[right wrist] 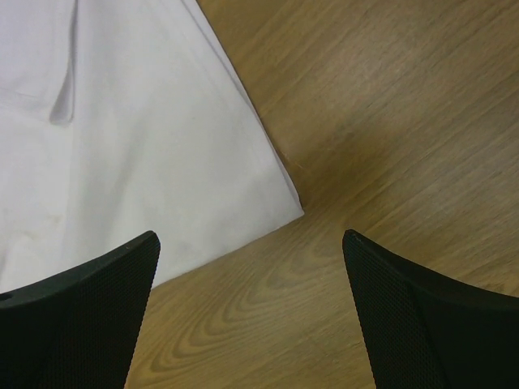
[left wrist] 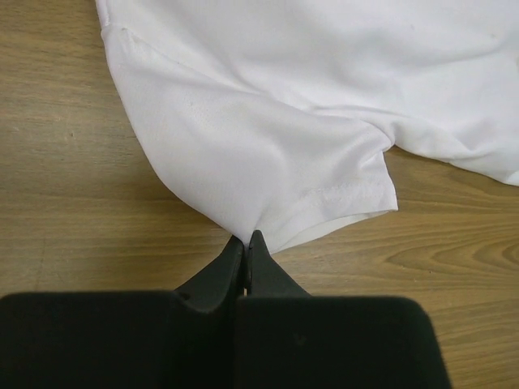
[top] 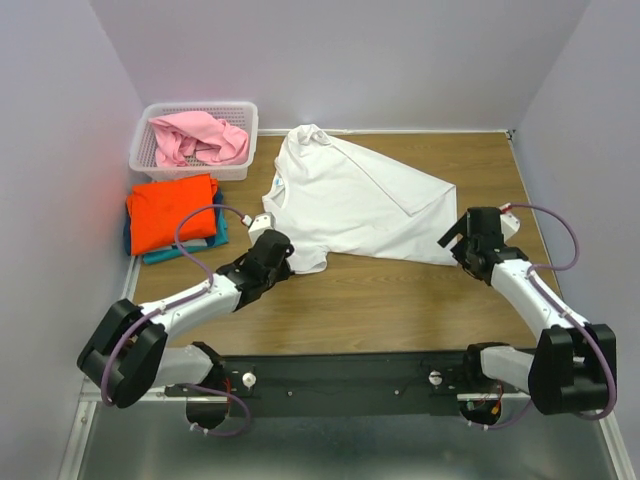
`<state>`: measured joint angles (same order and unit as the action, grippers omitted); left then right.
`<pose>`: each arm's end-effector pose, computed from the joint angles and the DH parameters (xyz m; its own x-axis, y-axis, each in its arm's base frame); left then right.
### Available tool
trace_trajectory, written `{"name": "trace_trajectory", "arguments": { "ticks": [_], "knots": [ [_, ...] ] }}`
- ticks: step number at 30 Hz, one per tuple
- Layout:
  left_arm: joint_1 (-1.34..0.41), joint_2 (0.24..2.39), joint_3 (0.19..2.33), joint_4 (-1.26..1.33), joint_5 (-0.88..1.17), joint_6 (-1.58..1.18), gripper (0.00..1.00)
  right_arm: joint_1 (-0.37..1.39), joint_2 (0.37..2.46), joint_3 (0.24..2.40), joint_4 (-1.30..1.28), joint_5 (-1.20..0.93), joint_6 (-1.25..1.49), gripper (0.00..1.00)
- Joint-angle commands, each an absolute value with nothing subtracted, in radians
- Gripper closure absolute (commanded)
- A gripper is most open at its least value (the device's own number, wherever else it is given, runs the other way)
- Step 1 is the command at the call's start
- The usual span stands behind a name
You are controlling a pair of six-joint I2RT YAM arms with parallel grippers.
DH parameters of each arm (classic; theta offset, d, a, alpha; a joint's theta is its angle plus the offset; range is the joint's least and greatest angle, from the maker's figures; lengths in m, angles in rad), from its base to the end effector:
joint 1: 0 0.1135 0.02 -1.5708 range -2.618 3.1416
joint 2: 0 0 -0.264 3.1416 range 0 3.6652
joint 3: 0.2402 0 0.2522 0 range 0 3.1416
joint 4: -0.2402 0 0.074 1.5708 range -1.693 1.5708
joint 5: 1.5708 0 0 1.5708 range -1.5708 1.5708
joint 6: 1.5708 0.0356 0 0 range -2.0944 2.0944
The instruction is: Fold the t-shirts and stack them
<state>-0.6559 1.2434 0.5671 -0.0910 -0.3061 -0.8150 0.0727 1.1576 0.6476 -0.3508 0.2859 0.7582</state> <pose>0.1978 -0.1387 0.1820 -0.6754 -0.3558 -0.6459 -0.1194 0.9171 -0.3803 0.2277 0.0065 0.2060 -0.4710 0.6272 -0.6203 0.6026 0.7423 0.2929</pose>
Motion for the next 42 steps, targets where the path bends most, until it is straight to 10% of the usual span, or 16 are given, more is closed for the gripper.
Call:
{"name": "trace_trajectory", "arguments": {
  "ticks": [1,12,29,42],
  "knots": [
    [-0.66,1.201,0.531,-0.046,-0.337,-0.795,1.0,0.071,1.21,0.646,-0.393,0.249,0.747,0.0],
    [-0.66,1.167,0.506,-0.035,-0.344,-0.796,1.0,0.071,1.351,0.684,-0.393,0.201,0.727,0.33],
    [-0.66,1.18,0.505,-0.035,-0.351,-0.796,1.0,0.071,1.466,0.732,-0.388,0.29,0.75,0.35],
    [-0.661,1.172,0.509,-0.055,-0.373,-0.799,1.0,0.072,1.483,0.732,-0.368,0.31,0.744,0.8]
  ]
}}
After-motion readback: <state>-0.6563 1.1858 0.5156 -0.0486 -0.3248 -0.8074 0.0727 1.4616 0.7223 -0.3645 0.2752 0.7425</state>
